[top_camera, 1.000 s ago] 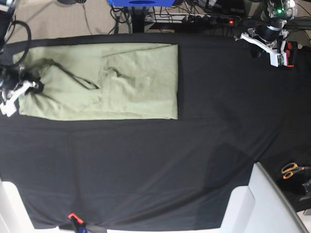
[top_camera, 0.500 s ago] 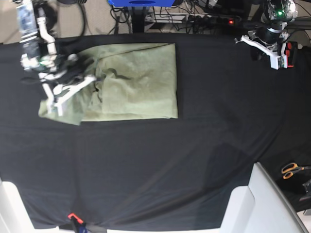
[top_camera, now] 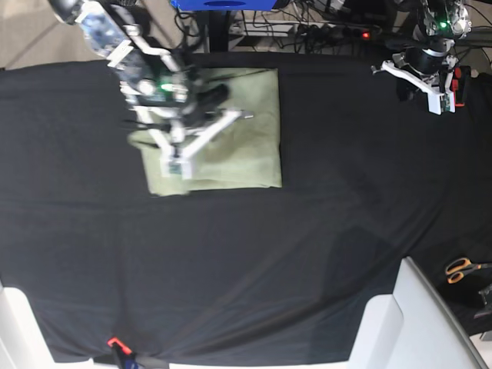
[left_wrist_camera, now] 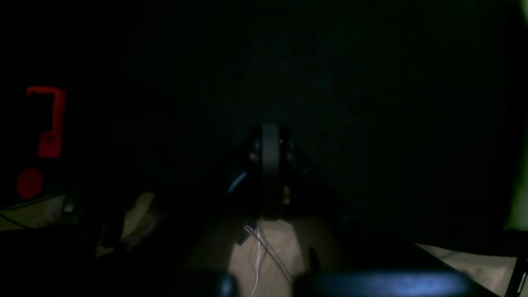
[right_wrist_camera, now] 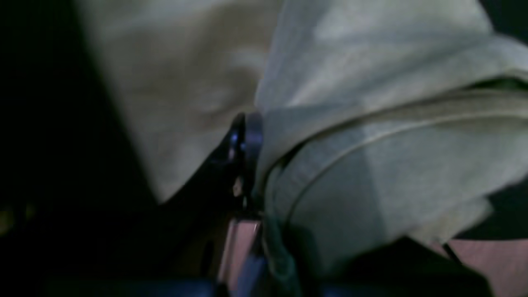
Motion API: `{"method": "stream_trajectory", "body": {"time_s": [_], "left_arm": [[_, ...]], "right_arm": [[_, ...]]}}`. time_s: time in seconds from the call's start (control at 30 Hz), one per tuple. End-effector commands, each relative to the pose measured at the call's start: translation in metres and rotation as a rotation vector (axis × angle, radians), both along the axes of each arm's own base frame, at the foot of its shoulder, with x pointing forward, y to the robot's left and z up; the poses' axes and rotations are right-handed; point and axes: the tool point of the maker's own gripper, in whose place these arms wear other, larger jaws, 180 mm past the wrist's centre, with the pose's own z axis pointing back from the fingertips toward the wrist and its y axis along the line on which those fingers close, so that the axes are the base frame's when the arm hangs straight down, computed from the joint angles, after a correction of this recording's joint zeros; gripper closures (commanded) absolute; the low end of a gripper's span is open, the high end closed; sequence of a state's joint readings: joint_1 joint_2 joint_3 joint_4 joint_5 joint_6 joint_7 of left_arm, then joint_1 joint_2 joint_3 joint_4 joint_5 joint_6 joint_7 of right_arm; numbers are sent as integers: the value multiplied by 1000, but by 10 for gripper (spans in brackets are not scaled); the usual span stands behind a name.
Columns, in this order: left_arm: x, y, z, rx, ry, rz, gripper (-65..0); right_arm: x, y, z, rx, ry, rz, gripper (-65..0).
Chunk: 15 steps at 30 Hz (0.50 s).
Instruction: Fold the T-shirt properly
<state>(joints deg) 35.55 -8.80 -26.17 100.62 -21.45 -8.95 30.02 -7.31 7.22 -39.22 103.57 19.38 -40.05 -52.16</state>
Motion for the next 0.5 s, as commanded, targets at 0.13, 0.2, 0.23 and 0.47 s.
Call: {"method": "stream_trajectory", "body": {"time_s": [0.13,0.2,0.23,0.47], "left_arm": [[3,4,7,13,-24,-1,0],[3,4,7,13,-24,-1,0],[2,4,7,13,-23,-1,0],[1,4,6,13,-20,-1,0]], "right_arm": [[20,25,5,34,-5,-4,-5],[21,28,-2,26,14,-6,-5],[25,26,-6,15,20,-11,-5],[37,17,-21,-46,35,-12,-5]]}}
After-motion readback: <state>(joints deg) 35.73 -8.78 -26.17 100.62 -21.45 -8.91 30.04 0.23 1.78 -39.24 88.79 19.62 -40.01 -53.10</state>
